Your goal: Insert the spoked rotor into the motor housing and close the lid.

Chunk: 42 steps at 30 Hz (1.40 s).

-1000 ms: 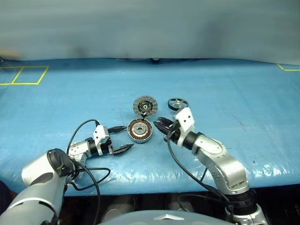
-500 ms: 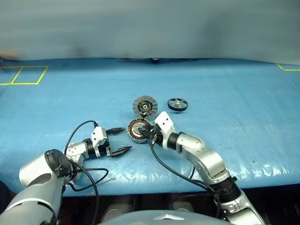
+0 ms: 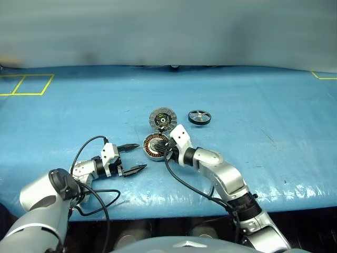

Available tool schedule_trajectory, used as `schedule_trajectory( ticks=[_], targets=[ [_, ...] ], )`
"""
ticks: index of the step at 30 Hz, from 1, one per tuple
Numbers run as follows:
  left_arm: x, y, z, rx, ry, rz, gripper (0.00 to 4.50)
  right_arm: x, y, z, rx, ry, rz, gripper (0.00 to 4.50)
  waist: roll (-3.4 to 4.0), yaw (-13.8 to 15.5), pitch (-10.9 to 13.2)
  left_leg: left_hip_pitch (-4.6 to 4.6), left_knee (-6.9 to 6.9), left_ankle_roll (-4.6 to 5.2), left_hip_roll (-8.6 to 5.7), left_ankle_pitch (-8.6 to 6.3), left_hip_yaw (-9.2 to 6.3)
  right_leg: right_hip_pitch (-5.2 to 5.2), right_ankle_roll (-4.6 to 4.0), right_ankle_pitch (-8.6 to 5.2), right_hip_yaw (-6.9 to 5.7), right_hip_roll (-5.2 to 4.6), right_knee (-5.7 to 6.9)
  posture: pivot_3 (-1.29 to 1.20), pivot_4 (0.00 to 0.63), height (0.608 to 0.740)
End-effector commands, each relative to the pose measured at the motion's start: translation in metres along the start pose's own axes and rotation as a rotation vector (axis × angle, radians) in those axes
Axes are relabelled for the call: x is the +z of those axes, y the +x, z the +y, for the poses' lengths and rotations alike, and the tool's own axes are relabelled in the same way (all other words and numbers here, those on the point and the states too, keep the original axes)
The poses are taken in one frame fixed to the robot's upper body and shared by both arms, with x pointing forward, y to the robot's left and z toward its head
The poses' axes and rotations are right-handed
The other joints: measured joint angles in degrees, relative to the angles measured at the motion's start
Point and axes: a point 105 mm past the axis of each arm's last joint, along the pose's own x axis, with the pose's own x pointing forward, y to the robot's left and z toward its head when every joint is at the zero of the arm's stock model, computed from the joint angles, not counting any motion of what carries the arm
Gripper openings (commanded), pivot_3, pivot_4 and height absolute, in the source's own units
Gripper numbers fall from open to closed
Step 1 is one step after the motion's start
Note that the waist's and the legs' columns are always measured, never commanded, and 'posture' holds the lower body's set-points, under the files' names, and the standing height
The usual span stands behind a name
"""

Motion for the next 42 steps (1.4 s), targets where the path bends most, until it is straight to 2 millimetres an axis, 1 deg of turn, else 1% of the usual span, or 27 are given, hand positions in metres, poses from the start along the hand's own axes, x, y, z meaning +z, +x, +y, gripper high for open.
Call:
schedule_trajectory(
  ticks=[1,15,23,42],
  targets=[
    [-0.0018,0.0004,-0.0045,-0.001,-0.013,-0.005,4.5,0.0154,0.0014,-0.0017,0.002,-0.037,-0.05,0.64,0.0,-0.02,0.0,0.0,0.0,0.0,0.0,0.0,0.0,0.0,0.0,0.0,0.0,0.0,0.0,0.0,0.15,0.74],
    [-0.0033,0.0006,-0.0063,-0.003,-0.021,-0.006,4.5,0.0103,0.0047,-0.0044,-0.013,-0.039,-0.033,0.64,0.01,-0.28,-0.01,0.01,0.0,-0.01,0.0,0.0,0.0,0.0,0.0,0.0,0.01,0.0,0.02,0.0,0.15,0.74],
    [-0.004,0.0008,-0.0066,-0.003,-0.026,-0.003,4.5,0.0163,0.0065,-0.0025,-0.008,-0.055,-0.05,0.64,0.01,-0.29,-0.01,0.01,0.01,-0.01,0.0,0.01,0.0,0.0,0.0,0.0,0.01,0.0,0.03,0.0,0.15,0.74],
    [-0.0061,0.0007,-0.008,0.001,-0.03,0.003,4.5,0.0117,0.0075,0.0027,0.006,-0.073,-0.029,0.64,0.02,-0.31,-0.01,0.02,0.01,-0.02,0.0,0.01,0.0,0.0,0.0,0.0,0.01,0.0,0.03,0.0,0.15,0.74]
  ],
)
